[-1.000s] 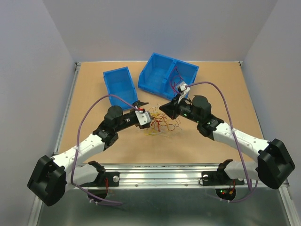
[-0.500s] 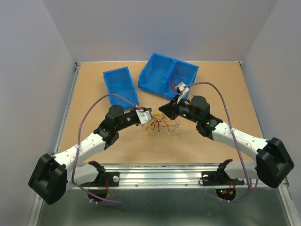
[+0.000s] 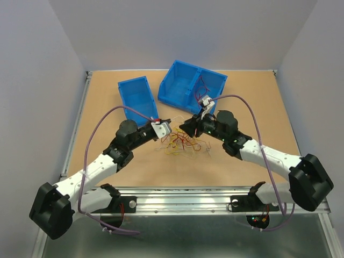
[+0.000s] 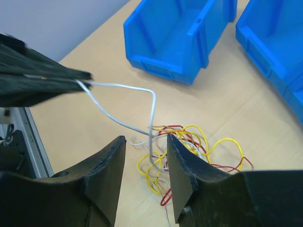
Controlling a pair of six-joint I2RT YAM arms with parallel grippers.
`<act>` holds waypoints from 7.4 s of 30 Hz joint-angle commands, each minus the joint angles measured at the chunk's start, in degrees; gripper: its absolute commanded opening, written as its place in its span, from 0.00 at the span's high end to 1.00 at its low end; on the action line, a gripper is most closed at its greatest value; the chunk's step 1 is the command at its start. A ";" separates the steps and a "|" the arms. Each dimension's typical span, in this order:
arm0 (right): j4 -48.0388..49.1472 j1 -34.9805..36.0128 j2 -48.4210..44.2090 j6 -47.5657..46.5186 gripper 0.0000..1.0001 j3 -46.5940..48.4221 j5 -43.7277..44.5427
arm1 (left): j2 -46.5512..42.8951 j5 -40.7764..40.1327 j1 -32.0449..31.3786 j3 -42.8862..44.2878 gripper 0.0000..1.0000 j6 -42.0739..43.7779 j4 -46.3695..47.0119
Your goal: Untangle the cables
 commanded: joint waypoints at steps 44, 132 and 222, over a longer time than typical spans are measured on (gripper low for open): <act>14.14 0.61 15.60 2.88 0.84 -2.54 1.24 | -7.43 -54.52 0.61 46.53 1.00 -1.57 -2.69; 11.15 1.14 -2.88 -1.51 0.26 -7.11 3.79 | 14.09 -16.21 19.95 33.07 1.00 -17.56 -12.70; -3.44 1.14 -9.56 -1.07 1.00 18.89 0.89 | 5.13 11.67 10.10 5.30 0.20 -9.74 2.94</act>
